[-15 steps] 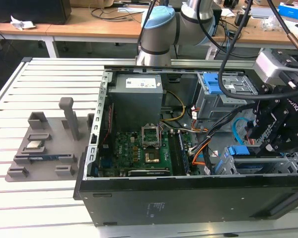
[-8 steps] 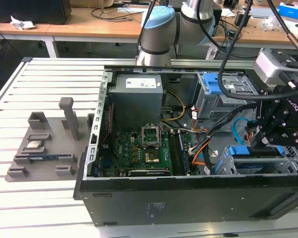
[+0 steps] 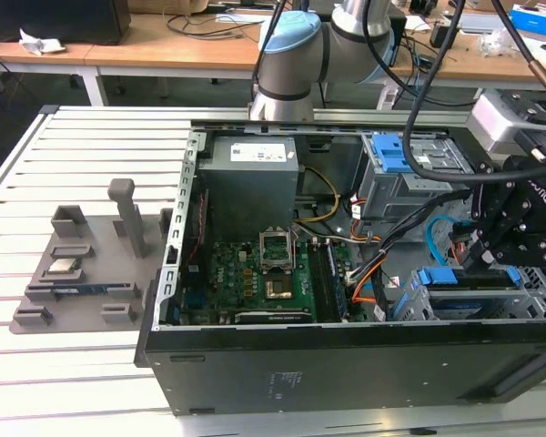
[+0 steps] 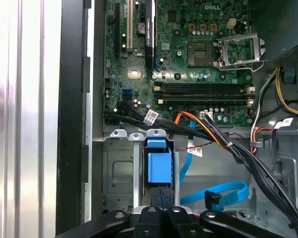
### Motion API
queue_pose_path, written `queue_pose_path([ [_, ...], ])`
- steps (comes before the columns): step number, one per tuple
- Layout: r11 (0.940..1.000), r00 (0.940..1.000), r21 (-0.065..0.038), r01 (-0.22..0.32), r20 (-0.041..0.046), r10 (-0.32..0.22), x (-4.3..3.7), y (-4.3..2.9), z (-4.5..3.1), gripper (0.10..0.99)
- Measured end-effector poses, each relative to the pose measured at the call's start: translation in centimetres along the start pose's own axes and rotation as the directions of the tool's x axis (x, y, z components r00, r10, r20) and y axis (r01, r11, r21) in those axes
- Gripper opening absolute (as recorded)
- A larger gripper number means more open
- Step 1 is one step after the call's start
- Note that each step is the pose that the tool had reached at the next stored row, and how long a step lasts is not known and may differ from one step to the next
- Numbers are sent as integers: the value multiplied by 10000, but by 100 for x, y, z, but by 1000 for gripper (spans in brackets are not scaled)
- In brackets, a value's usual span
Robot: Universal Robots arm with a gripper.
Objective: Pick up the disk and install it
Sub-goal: 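Insert the first disk wire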
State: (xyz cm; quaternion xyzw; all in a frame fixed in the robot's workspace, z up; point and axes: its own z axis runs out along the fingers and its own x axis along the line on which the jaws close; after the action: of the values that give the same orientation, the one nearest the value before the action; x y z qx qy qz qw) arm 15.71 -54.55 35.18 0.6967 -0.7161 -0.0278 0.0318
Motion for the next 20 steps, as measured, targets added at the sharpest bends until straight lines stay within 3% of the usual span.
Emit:
queue_pose_path([
  [4,10000,10000,0,2,-1,-2,-94,-64,-6,106],
  [7,10000,10000,1,12,-11,-12,-224,-124,-12,106],
  [10,10000,10000,1,26,-26,-26,-229,-142,-21,106],
  [12,10000,10000,1,27,-28,-27,-243,-129,-201,106],
  [13,10000,10000,1,27,-28,-27,-263,-124,-255,106],
  [16,10000,10000,-6,26,-29,-26,-438,-120,-267,106],
  [20,9999,10000,-151,28,-37,-29,-491,-217,-227,106],
])
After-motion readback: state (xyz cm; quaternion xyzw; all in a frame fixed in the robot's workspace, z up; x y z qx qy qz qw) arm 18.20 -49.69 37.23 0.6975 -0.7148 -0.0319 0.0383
